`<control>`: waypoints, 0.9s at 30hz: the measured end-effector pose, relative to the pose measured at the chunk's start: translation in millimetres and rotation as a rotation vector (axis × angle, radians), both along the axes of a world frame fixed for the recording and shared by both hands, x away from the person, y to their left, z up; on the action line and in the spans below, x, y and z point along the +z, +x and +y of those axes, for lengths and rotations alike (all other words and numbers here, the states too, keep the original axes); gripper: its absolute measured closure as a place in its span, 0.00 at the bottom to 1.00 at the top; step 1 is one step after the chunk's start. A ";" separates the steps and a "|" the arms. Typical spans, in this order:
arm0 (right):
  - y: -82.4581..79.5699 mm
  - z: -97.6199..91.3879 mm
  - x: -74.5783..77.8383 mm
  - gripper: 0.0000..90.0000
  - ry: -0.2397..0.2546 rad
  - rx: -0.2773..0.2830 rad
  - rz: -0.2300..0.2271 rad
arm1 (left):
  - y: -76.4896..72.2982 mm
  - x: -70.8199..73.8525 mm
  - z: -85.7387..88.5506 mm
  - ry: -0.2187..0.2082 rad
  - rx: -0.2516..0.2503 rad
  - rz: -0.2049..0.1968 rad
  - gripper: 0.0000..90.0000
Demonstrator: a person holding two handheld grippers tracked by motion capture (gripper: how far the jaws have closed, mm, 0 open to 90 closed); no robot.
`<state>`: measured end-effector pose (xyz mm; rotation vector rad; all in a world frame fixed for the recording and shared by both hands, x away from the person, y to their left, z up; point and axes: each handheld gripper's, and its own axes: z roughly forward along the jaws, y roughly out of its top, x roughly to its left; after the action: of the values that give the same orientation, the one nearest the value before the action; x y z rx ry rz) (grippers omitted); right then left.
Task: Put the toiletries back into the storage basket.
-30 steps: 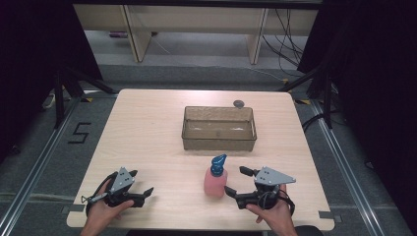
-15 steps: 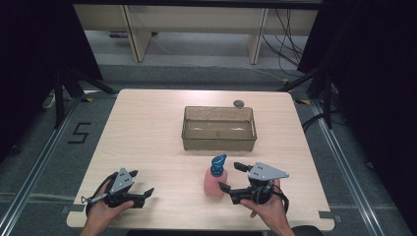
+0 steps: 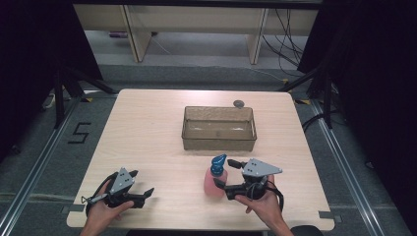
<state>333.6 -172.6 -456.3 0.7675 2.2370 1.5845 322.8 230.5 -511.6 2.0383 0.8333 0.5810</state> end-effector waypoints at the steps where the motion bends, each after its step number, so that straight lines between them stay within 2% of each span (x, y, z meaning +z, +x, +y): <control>1: 1.7 0.0 0.1 0.24 -0.010 0.008 -0.006 | 0.3 0.1 0.0 -0.002 -0.003 -0.001 0.16; 2: 3.1 1.2 -0.4 0.26 -0.007 0.012 -0.011 | 0.1 -0.4 -0.8 -0.011 0.001 -0.002 0.16; 3: 3.8 1.9 -0.9 0.27 -0.004 0.018 -0.011 | -0.8 0.0 0.5 0.009 -0.009 0.002 0.16; 4: 3.8 1.9 -0.9 0.27 -0.004 0.018 -0.011 | -0.8 0.0 0.5 0.009 -0.009 0.002 0.16; 5: 4.2 2.9 -1.0 0.28 0.004 0.027 0.005 | 0.2 0.6 1.5 0.025 -0.008 -0.006 0.16; 6: 5.8 2.8 -1.0 0.28 -0.009 0.019 -0.027 | 0.9 0.6 0.9 0.012 -0.008 -0.006 0.16; 8: 5.6 5.4 -1.1 0.31 -0.005 0.023 -0.005 | 0.3 0.9 1.6 0.031 -0.018 -0.009 0.16; 10: 5.4 7.0 -0.6 0.32 -0.003 0.013 -0.004 | 0.1 0.9 2.0 0.035 -0.014 -0.006 0.16; 11: 7.4 7.1 -0.4 0.33 -0.011 0.027 -0.024 | 0.6 0.4 0.7 0.006 -0.004 -0.003 0.16; 13: 8.0 8.1 -1.0 0.33 -0.005 0.035 -0.019 | 0.5 0.3 0.4 0.007 -0.004 -0.005 0.16; 14: 7.1 9.9 -1.4 0.35 0.000 0.021 -0.002 | 0.0 0.2 0.4 0.009 -0.008 -0.007 0.16; 15: 7.1 9.9 -1.4 0.35 0.000 0.021 -0.002 | 0.1 0.9 1.7 0.030 -0.016 -0.009 0.16; 16: 9.5 9.8 -1.6 0.36 -0.004 0.027 -0.028 | -0.7 -0.1 0.1 0.000 -0.004 -0.001 0.16; 18: 10.5 10.8 -2.0 0.38 0.003 0.035 -0.013 | 0.5 0.2 0.2 0.004 -0.003 -0.006 0.16; 19: 10.9 11.0 -2.0 0.39 0.000 0.039 -0.006 | -0.1 -0.5 -0.9 -0.010 -0.002 -0.004 0.16; 22: 12.9 11.3 -2.1 0.41 -0.009 0.043 -0.008 | -0.1 0.0 0.2 0.001 -0.001 -0.001 0.16; 24: 12.6 14.0 -3.5 0.43 0.015 0.044 0.020 | 0.2 -0.1 -0.2 -0.002 -0.001 -0.005 0.16; 25: 14.8 13.7 -3.5 0.44 0.005 0.052 -0.012 | -0.7 -0.6 -0.8 -0.012 0.001 0.001 0.16; 27: 15.0 15.4 -4.3 0.46 0.007 0.061 0.016 | -0.3 -0.1 0.3 0.002 0.000 -0.002 0.16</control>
<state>348.6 -157.2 -460.7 0.7229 2.2879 1.6199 322.5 230.8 -511.8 2.0396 0.8319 0.5836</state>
